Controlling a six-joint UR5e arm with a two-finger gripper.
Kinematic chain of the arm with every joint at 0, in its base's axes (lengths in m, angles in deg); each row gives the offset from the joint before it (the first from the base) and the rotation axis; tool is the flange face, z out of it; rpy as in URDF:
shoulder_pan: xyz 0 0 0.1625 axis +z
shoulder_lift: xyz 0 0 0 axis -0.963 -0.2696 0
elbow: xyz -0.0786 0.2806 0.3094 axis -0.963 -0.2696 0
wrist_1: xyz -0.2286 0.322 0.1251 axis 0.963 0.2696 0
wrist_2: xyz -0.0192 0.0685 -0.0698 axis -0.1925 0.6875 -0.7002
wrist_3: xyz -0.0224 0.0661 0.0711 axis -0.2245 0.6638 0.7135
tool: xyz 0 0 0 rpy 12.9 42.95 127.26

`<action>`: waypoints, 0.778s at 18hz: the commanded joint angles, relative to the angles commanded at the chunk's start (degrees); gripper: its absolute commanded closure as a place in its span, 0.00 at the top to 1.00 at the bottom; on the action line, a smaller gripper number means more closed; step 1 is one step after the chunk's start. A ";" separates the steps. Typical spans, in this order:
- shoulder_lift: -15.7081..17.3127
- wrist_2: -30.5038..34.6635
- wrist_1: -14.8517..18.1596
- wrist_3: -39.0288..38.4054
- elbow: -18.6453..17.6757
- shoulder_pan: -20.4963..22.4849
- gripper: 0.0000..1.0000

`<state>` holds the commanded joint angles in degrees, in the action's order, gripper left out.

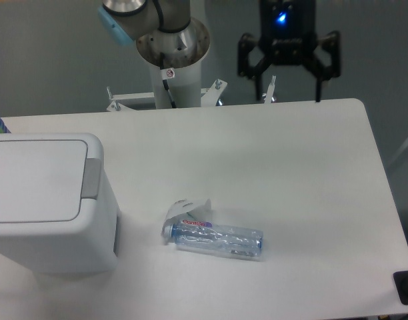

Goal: Open the trash can
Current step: 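Move the open gripper over to the white trash can's lid edge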

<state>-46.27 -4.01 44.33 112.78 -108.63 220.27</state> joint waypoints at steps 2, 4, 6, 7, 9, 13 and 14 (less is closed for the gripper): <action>-0.97 -2.46 -2.72 -6.14 -0.17 -2.55 1.00; -1.67 -3.35 -4.66 -11.86 -0.26 -3.78 1.00; -2.11 -3.43 -5.55 -14.17 -0.35 -5.89 1.00; -2.29 -3.43 -5.72 -14.61 -0.44 -6.94 1.00; -2.73 -3.43 -5.72 -16.54 -0.61 -8.88 1.00; -3.96 -3.26 -5.81 -20.50 -1.14 -13.01 1.00; -4.05 -3.26 -5.72 -20.76 -1.32 -13.80 1.00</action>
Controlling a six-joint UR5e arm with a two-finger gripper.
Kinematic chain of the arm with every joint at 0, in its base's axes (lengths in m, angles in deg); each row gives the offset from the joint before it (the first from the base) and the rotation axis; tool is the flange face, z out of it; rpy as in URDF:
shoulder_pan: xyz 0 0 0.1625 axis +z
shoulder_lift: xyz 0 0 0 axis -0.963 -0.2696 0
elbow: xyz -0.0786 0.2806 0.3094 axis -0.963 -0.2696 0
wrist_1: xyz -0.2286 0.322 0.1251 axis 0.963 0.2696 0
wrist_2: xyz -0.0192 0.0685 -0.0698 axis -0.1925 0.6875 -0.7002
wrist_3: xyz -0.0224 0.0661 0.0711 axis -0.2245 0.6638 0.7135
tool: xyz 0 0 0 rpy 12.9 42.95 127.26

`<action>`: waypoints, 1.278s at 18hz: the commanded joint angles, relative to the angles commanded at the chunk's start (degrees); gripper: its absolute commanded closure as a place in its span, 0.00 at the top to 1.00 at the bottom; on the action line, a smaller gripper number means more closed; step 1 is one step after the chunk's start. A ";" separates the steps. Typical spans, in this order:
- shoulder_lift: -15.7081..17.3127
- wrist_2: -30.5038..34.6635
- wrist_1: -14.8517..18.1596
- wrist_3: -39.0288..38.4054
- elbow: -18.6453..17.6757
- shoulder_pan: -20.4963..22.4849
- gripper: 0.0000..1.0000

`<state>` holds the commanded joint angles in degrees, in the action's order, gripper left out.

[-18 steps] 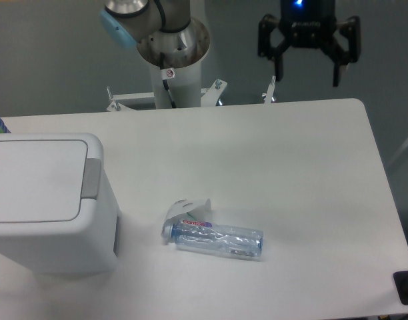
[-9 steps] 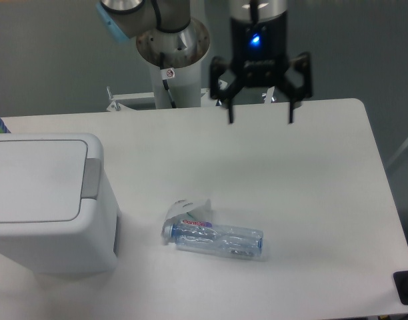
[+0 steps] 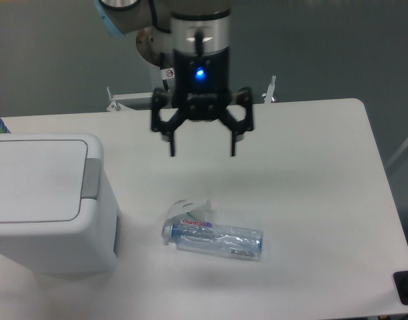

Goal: Open the trash can
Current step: 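Move the open gripper over to the white trash can's lid edge, then lower the gripper finger onto the lid's edge and hook it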

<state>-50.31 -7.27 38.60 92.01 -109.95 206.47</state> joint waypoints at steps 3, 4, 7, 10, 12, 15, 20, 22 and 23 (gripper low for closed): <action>0.00 0.00 0.00 -1.06 -0.53 -1.76 1.00; 0.17 0.00 0.00 -1.49 -0.88 -2.11 1.00; 0.18 0.09 0.00 -2.55 -1.41 -3.52 1.00; -0.09 0.09 -0.09 -2.82 -1.85 -4.40 1.00; -0.18 0.00 -0.09 -2.82 -1.85 -4.49 1.00; -0.88 0.00 -0.09 -2.73 -2.02 -5.45 1.00; -1.41 0.00 -0.17 -2.73 -2.11 -5.72 1.00; -1.49 0.00 -0.17 -2.73 -2.20 -5.98 1.00; -1.58 0.09 -0.17 -2.73 -2.20 -6.16 1.00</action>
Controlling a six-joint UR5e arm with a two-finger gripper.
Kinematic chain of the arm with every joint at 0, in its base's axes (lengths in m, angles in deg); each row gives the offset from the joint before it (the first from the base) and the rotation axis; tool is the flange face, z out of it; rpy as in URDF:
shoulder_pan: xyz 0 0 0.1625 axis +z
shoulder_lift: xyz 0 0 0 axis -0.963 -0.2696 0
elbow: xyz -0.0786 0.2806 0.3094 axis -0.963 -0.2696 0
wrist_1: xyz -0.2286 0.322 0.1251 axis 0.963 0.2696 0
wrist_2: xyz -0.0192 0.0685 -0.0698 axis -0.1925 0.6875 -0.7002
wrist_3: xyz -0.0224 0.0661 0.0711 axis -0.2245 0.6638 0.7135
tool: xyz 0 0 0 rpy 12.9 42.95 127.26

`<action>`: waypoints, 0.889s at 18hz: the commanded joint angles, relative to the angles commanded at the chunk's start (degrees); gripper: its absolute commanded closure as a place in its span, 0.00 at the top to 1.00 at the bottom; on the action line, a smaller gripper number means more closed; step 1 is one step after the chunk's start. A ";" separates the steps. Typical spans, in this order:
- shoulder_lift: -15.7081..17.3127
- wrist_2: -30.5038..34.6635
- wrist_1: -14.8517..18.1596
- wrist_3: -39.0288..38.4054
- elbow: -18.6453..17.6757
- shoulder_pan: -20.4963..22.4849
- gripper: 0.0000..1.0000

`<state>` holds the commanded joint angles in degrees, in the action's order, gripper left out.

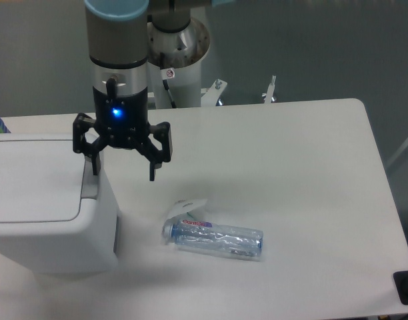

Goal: Open the trash can
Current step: 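Lower the gripper finger onto the lid's edge and hook it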

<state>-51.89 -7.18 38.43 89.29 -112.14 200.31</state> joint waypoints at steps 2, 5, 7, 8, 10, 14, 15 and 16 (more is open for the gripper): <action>-0.18 0.00 0.00 0.00 -0.09 0.00 1.00; -0.35 0.00 -0.09 0.09 -0.35 -0.09 1.00; -0.35 0.00 -0.09 0.09 -0.35 -0.09 1.00; -0.35 0.00 -0.09 0.09 -0.35 -0.09 1.00; -0.35 0.00 -0.09 0.18 -0.35 -0.09 1.00; -0.53 0.00 -0.18 0.09 -0.35 -0.09 1.00; -0.62 0.00 -0.18 0.09 -0.35 -0.09 1.00; -0.70 0.00 -0.18 0.09 -0.35 -0.35 1.00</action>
